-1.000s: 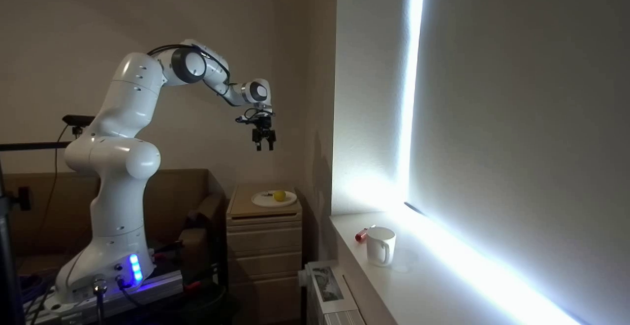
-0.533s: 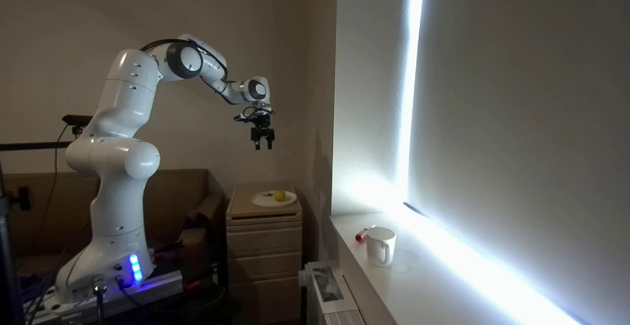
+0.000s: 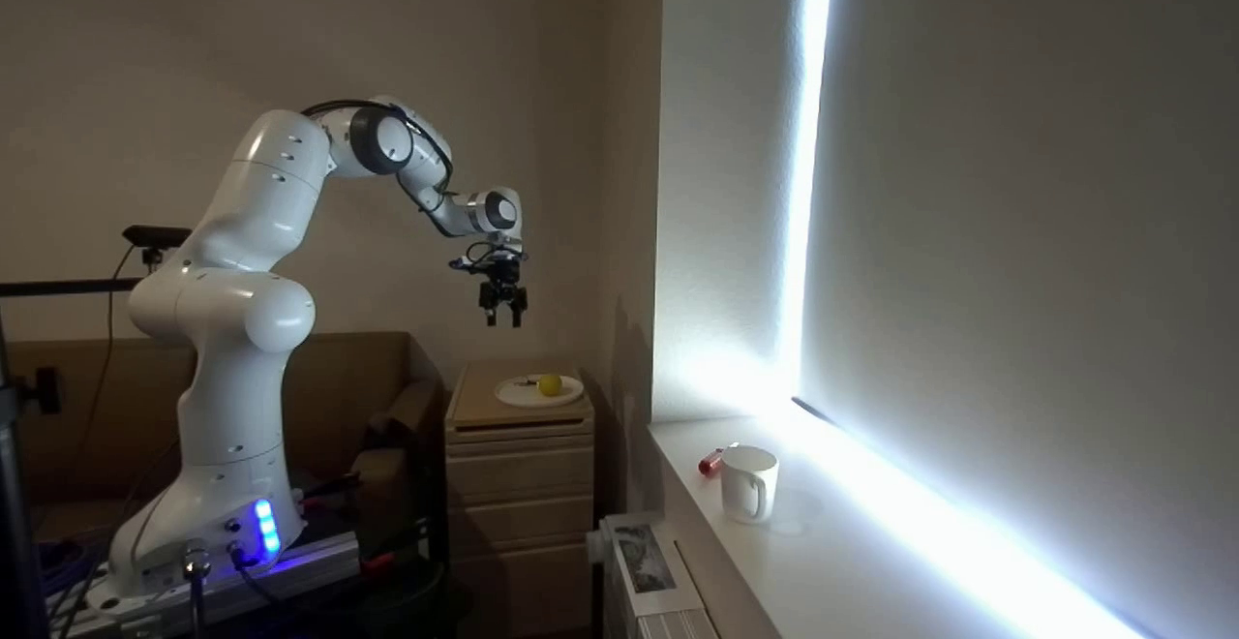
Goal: Put the keys on the plate, slide the plate to the left, then put the cup on the windowsill on the right side of the nightstand
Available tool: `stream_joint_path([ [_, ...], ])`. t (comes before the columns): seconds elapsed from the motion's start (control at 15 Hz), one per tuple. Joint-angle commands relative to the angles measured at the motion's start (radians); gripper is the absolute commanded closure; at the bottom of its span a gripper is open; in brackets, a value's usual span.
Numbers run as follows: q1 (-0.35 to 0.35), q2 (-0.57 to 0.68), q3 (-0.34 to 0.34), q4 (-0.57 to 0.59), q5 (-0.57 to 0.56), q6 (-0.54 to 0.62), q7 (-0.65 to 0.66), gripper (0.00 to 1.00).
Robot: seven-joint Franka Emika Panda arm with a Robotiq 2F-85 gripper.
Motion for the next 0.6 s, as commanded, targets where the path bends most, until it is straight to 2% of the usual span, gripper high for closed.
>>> stream_joint_path([
  [0.0, 0.016, 0.099, 0.076, -0.001, 0.062, 0.123, 0.016, 0.00],
  [0.13, 0.047, 0.157, 0.092, 0.010, 0.071, 0.208, 0.052, 0.00],
  [0.27, 0.086, 0.210, 0.079, 0.020, 0.053, 0.319, 0.130, 0.00],
  [0.53, 0.156, 0.292, 0.015, 0.050, -0.011, 0.493, 0.293, 0.00],
])
